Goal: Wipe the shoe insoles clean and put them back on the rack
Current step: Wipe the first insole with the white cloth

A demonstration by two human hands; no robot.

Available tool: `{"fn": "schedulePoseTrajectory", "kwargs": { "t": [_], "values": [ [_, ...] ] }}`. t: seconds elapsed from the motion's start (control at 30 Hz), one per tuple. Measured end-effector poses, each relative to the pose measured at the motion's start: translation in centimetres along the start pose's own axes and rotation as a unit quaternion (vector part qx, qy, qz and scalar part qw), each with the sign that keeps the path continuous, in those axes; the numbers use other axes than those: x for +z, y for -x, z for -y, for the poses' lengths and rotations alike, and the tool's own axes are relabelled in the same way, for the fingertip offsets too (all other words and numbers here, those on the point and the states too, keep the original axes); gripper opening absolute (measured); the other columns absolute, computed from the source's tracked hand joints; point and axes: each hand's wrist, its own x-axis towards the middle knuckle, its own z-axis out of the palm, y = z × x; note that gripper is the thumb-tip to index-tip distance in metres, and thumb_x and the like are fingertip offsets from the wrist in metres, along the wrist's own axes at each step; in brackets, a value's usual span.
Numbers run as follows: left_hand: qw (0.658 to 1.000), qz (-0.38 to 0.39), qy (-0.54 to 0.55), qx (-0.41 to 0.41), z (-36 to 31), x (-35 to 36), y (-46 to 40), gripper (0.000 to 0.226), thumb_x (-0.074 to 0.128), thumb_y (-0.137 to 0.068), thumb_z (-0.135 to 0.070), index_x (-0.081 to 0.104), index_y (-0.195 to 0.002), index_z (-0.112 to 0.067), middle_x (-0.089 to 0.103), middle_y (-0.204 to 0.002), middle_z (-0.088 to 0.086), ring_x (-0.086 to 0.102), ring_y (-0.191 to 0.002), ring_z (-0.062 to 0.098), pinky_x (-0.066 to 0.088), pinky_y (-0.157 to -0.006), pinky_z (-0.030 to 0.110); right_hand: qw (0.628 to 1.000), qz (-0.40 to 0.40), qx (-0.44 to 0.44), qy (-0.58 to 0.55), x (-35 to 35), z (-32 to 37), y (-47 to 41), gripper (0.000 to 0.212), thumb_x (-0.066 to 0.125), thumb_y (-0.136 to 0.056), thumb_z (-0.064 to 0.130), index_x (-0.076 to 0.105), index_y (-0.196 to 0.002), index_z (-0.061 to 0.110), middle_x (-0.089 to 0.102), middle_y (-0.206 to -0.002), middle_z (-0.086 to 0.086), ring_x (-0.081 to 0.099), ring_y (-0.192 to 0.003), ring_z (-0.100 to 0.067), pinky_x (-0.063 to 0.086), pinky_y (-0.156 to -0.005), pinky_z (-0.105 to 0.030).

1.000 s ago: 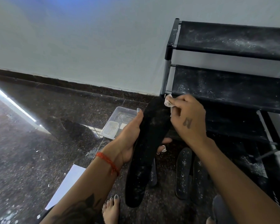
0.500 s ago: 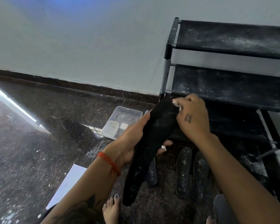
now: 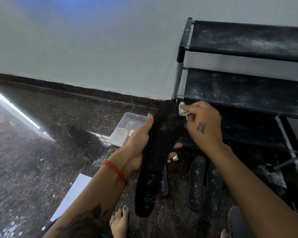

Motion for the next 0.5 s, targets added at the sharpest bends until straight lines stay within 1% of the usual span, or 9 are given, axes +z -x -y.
{"fn": "schedulePoseTrajectory", "kwargs": {
  "t": [0.07, 0.1, 0.13, 0.2, 0.27, 0.33, 0.4, 0.47, 0.5],
  "values": [
    [1.0, 0.003, 0.012, 0.011, -0.2, 0.0, 0.0, 0.055, 0.029, -0.099, -0.054, 0.063, -0.105, -0.011, 0.071, -0.091, 0.015, 0.069, -0.076, 0.029, 0.056, -0.064, 0.039, 0.996, -0.05, 0.026, -0.067, -0.4, 0.7, -0.2, 0.027, 0.058, -0.084, -0.002, 0.07, -0.105, 0.01, 0.061, -0.09, 0.0, 0.054, -0.074, -0.006, 0.036, -0.067, -0.001],
    [1.0, 0.007, 0.018, 0.016, -0.3, -0.1, 0.0, 0.054, 0.029, -0.099, -0.052, 0.066, -0.103, -0.013, 0.071, -0.092, 0.015, 0.068, -0.077, 0.03, 0.055, -0.065, 0.04, 0.992, -0.055, 0.025, -0.112, -0.4, 1.4, 0.0, 0.024, 0.06, -0.084, -0.001, 0.071, -0.102, 0.01, 0.063, -0.089, -0.001, 0.053, -0.073, -0.002, 0.037, -0.067, 0.0],
    [1.0, 0.005, 0.023, 0.02, -0.3, -0.2, -0.1, 0.054, 0.028, -0.099, -0.052, 0.069, -0.097, -0.016, 0.07, -0.089, 0.014, 0.067, -0.075, 0.029, 0.053, -0.067, 0.04, 0.987, -0.038, 0.015, -0.155, -0.3, 2.3, 0.4, 0.02, 0.062, -0.083, 0.001, 0.073, -0.096, 0.011, 0.065, -0.089, -0.001, 0.054, -0.072, -0.002, 0.038, -0.066, -0.002],
    [0.999, -0.006, 0.044, 0.019, -0.3, -0.2, -0.2, 0.059, 0.028, -0.097, -0.054, 0.07, -0.088, -0.014, 0.068, -0.08, 0.014, 0.065, -0.07, 0.027, 0.051, -0.068, 0.037, 0.977, 0.042, -0.027, -0.209, 0.2, 4.1, 1.7, 0.017, 0.065, -0.08, 0.003, 0.076, -0.088, 0.013, 0.067, -0.086, 0.001, 0.058, -0.075, -0.003, 0.041, -0.064, -0.006],
    [0.997, -0.022, 0.068, 0.018, -0.4, -0.4, -0.3, 0.07, 0.027, -0.094, -0.061, 0.071, -0.087, -0.006, 0.067, -0.08, 0.015, 0.065, -0.072, 0.026, 0.052, -0.07, 0.033, 0.964, 0.121, -0.068, -0.225, 0.7, 5.2, 2.8, 0.018, 0.064, -0.08, 0.01, 0.076, -0.092, 0.014, 0.066, -0.087, 0.003, 0.06, -0.077, -0.005, 0.046, -0.064, -0.012],
    [0.996, -0.038, 0.068, 0.034, -0.4, -0.7, -0.6, 0.078, 0.026, -0.094, -0.062, 0.076, -0.075, -0.006, 0.069, -0.076, 0.014, 0.069, -0.068, 0.023, 0.055, -0.066, 0.03, 0.963, 0.149, -0.088, -0.207, 0.9, 5.0, 2.8, 0.017, 0.063, -0.082, 0.023, 0.076, -0.089, 0.016, 0.065, -0.087, 0.005, 0.06, -0.075, -0.005, 0.046, -0.063, -0.013],
    [0.996, -0.045, 0.069, 0.038, -0.3, -0.8, -0.7, 0.074, 0.026, -0.096, -0.058, 0.075, -0.071, -0.009, 0.069, -0.07, 0.012, 0.069, -0.061, 0.022, 0.057, -0.059, 0.029, 0.974, 0.143, -0.112, -0.134, 0.9, 4.2, 2.3, 0.02, 0.061, -0.084, 0.028, 0.076, -0.081, 0.016, 0.064, -0.085, 0.006, 0.056, -0.07, -0.002, 0.041, -0.061, -0.01],
    [0.996, -0.05, 0.067, 0.033, -0.1, -0.5, -0.7, 0.065, 0.028, -0.098, -0.054, 0.074, -0.071, -0.016, 0.069, -0.074, 0.01, 0.067, -0.066, 0.023, 0.055, -0.065, 0.036, 0.982, 0.142, -0.101, -0.075, 0.8, 3.2, 1.8, 0.021, 0.06, -0.089, 0.024, 0.075, -0.082, 0.012, 0.063, -0.087, 0.003, 0.054, -0.068, -0.004, 0.036, -0.061, -0.007],
    [0.996, -0.048, 0.065, 0.035, 0.0, -0.5, -0.8, 0.065, 0.029, -0.099, -0.051, 0.074, -0.063, -0.02, 0.069, -0.075, 0.009, 0.066, -0.068, 0.024, 0.052, -0.069, 0.04, 0.986, 0.135, -0.081, -0.062, 0.7, 2.7, 1.5, 0.019, 0.059, -0.09, 0.019, 0.074, -0.085, 0.01, 0.062, -0.088, 0.001, 0.054, -0.068, -0.005, 0.036, -0.061, -0.004]
  ]
}}
